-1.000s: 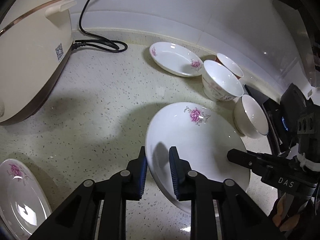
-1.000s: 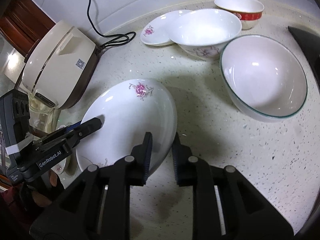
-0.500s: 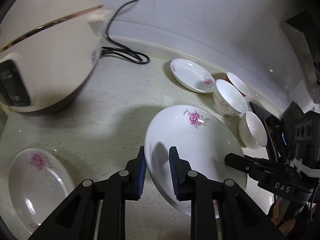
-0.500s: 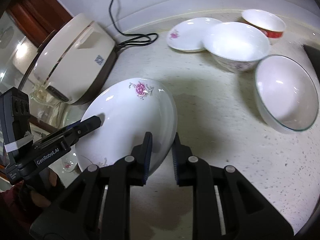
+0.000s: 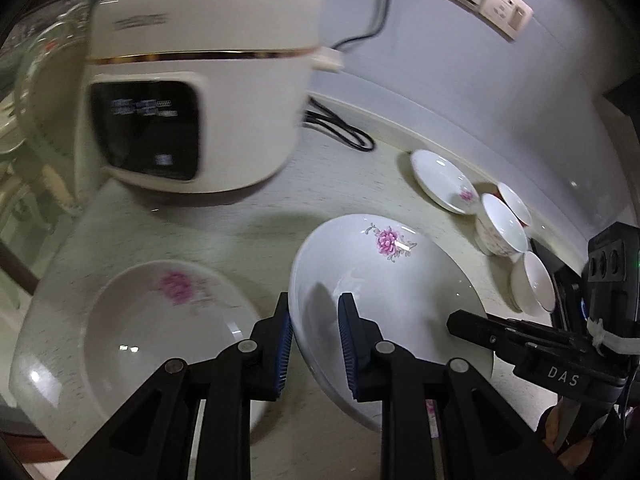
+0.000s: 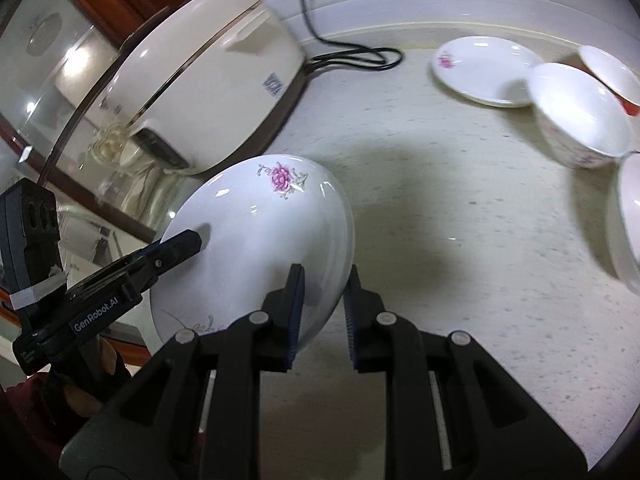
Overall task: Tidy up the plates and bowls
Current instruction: 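Carry the plate onto the first plate and open both grippers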
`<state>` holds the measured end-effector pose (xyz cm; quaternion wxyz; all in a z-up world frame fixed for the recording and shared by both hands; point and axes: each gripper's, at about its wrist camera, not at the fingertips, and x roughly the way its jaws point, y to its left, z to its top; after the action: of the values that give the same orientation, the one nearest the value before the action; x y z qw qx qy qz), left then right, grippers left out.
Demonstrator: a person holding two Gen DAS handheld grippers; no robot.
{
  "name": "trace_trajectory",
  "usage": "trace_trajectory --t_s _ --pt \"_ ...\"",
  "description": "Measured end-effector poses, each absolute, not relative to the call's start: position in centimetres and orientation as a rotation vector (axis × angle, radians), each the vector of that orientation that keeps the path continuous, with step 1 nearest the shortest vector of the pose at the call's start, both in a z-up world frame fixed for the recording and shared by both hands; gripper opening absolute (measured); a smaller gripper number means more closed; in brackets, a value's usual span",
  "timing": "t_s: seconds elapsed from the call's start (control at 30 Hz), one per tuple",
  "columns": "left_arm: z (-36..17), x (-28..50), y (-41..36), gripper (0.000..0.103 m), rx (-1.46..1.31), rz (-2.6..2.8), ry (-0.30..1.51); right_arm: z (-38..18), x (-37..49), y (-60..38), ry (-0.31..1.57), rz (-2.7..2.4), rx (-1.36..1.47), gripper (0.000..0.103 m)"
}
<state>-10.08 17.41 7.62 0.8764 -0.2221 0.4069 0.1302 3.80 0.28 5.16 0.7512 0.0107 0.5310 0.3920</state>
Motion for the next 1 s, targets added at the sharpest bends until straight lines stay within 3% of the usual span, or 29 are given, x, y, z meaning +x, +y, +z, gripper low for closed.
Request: trace_trajectory --t_s 1.0 --pt "3.7 -20.2 26.0 0.023 -0.602 0.612 0.868 2.4 -1.8 15.5 1.191 1.095 -0.280 0.023"
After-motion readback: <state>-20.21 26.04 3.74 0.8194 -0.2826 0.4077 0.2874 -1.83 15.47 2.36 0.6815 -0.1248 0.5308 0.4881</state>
